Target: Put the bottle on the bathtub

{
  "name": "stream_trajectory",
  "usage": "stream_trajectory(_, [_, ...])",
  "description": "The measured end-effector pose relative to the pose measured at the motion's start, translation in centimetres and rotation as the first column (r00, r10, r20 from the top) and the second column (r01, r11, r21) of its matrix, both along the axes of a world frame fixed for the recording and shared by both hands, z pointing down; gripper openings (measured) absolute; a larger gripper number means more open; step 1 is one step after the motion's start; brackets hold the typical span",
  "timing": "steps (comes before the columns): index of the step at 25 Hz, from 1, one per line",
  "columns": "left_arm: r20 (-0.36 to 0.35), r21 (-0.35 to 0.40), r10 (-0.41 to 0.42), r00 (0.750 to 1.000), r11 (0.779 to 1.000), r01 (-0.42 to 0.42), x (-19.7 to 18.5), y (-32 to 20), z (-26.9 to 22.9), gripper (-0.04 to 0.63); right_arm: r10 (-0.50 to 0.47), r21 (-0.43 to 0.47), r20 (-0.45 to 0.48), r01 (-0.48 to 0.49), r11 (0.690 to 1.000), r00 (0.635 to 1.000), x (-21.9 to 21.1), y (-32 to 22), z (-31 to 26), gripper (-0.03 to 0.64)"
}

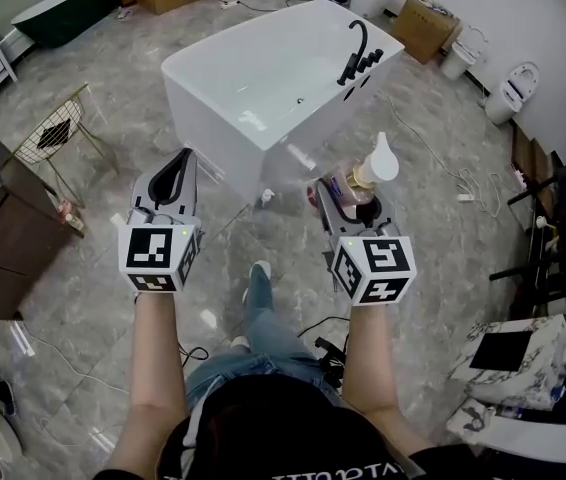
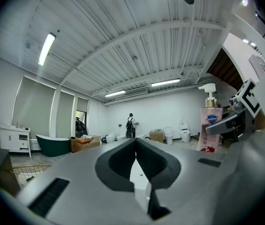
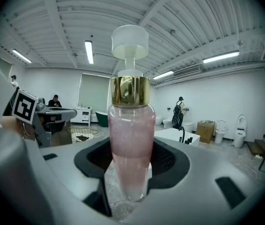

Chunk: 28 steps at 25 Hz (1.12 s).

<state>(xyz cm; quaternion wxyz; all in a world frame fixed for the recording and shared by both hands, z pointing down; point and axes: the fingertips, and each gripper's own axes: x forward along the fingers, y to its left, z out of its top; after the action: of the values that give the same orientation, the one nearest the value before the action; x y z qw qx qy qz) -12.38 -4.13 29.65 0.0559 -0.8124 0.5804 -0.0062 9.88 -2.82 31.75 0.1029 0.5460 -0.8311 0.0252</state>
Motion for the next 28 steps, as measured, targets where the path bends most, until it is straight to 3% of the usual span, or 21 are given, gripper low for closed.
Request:
stream_trajectory(12, [0.0,-0.071,-0.062,0.998,0.996,0.062,-1.2,-14.3,2.7,0.012,-0.083,-0.108,0.046,0.087,0.99,0.996,-1.9,-15.9,5.0,0.229])
stream_trajectory(21, [0.007,-0.161,-0.095,0.995,0.982,0.095,-0.8,-26.2,5.8,0.012,-0.098,-0.245,0.067,0.112,0.963,0.993,-1.9,-28.5,10.6,0.229])
stream_trajectory(28, [0.01,-0.213,-0.098,0.995,0.972,0.098,-0.7,-31.4,8.9,0.012,-0.086,-0.346,0.046,0.096,0.933,0.995,-2.6,-35.1,16.1,0.229])
